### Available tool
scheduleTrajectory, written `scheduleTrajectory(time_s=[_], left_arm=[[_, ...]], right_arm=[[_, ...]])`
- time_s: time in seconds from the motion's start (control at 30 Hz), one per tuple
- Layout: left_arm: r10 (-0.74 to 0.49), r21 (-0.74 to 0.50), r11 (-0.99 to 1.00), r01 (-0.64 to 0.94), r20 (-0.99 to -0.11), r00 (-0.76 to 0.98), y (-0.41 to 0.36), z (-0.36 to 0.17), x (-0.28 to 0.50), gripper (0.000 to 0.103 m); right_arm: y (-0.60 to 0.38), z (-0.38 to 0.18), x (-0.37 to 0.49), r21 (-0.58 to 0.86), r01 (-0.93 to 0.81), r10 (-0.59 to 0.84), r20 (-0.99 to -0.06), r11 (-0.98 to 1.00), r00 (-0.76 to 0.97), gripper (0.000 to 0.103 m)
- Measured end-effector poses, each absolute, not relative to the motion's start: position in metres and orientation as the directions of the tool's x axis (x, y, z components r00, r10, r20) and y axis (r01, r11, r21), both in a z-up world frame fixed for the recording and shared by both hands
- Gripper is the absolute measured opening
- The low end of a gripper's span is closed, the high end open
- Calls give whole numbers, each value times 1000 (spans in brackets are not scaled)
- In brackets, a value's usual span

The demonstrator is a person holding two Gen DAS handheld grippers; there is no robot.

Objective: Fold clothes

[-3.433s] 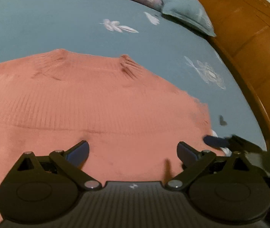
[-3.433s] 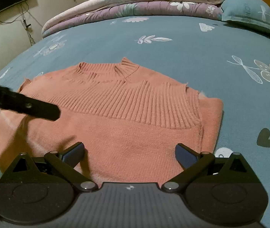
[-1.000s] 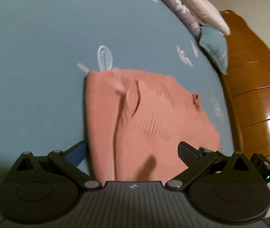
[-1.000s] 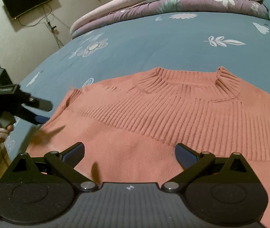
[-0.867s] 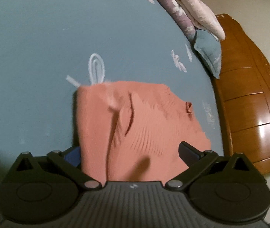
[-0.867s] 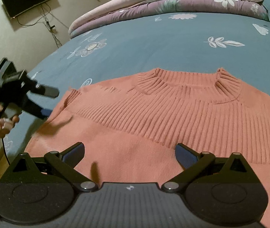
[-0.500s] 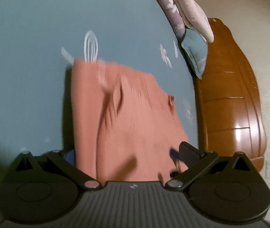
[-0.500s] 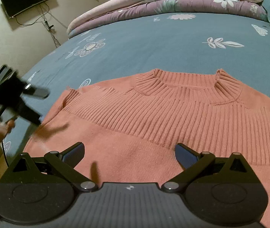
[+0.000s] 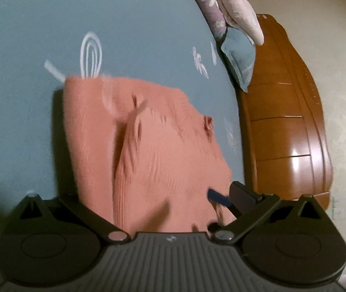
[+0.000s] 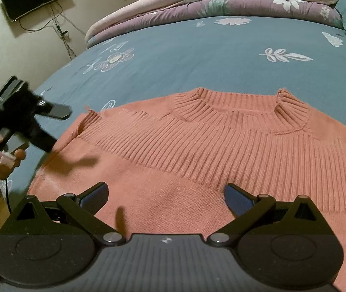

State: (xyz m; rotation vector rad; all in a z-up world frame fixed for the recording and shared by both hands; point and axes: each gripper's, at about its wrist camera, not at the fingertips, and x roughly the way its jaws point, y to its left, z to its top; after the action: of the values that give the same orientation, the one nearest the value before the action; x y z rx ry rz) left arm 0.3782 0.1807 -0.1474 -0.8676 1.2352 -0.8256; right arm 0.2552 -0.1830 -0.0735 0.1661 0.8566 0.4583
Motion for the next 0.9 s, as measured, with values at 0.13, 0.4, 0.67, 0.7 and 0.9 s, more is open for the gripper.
scheduleTrajectory(time_s=[0.13, 0.4, 0.67, 0.7, 0.9], left_arm=[[-917, -922, 384, 48, -374, 136, 185, -152, 358, 102], [-854, -845, 517, 138, -519, 28, 148, -140, 388, 100], [-840, -840, 540, 46, -536, 79, 180, -162, 382, 28], [-829, -825, 559, 79, -554, 81, 176, -158, 381, 28], [-777, -760, 627, 171, -625, 74, 161, -139, 380, 28]], right_arm=[[-187, -74, 254, 348, -314, 468, -673, 883, 572, 103], [-193, -77, 257, 385, -301, 488, -646, 872, 587, 103], [-194, -80, 255, 392, -320, 505, -625, 863, 595, 103], [-194, -80, 255, 383, -325, 502, -628, 864, 594, 103], [-188, -80, 253, 356, -319, 478, -636, 878, 606, 103]])
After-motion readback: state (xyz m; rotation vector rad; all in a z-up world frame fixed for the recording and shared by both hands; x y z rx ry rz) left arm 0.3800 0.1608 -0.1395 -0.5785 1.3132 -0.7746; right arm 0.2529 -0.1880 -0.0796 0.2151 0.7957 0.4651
